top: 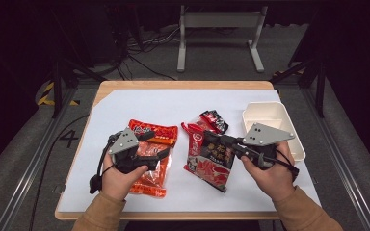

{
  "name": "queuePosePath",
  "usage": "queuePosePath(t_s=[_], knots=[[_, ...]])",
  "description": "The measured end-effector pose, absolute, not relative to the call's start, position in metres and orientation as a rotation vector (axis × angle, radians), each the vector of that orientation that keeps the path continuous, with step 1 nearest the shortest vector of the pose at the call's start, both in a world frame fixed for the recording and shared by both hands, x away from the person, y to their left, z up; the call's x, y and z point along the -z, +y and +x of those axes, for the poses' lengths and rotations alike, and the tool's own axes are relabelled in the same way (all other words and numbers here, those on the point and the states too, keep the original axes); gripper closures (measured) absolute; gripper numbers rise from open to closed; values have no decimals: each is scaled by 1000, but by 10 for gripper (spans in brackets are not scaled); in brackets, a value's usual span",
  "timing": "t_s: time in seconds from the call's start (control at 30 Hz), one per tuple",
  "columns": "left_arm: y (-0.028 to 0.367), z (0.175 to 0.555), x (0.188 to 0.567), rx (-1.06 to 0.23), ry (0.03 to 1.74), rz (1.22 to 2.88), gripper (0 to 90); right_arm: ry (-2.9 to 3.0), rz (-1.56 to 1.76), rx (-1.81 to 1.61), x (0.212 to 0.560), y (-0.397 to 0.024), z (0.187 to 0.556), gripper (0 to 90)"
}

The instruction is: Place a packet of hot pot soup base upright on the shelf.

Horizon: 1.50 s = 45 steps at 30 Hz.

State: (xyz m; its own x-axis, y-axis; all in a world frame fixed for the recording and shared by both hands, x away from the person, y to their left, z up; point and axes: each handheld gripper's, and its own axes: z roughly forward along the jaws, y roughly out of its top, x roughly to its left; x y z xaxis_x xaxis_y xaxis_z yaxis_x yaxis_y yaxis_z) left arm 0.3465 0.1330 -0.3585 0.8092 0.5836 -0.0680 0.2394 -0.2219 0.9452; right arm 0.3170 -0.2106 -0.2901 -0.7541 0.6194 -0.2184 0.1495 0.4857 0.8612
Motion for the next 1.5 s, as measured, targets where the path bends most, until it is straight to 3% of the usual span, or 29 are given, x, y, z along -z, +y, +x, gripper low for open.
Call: queuePosePath(t_s=[0.87,1.07,1.13,1.33,1.4,1.43,1.5], knots=[[100,354,362,-226,504,1816,260,2270,400,-1310,271,-182,307,899],[93,353,364,-181,434,1820,336,2277,368,-1321,274,-178,308,900],[92,353,364,-191,431,1830,340,2279,359,-1320,275,-177,308,900],[92,350,362,-257,432,1862,460,2271,354,-1309,275,-174,307,900],[94,347,360,-323,447,1886,538,2270,350,-1307,275,-173,306,900],[97,348,359,-309,451,1883,634,2270,349,-1308,276,-173,306,900],[100,348,360,-298,454,1874,681,2267,349,-1317,276,-174,307,900]])
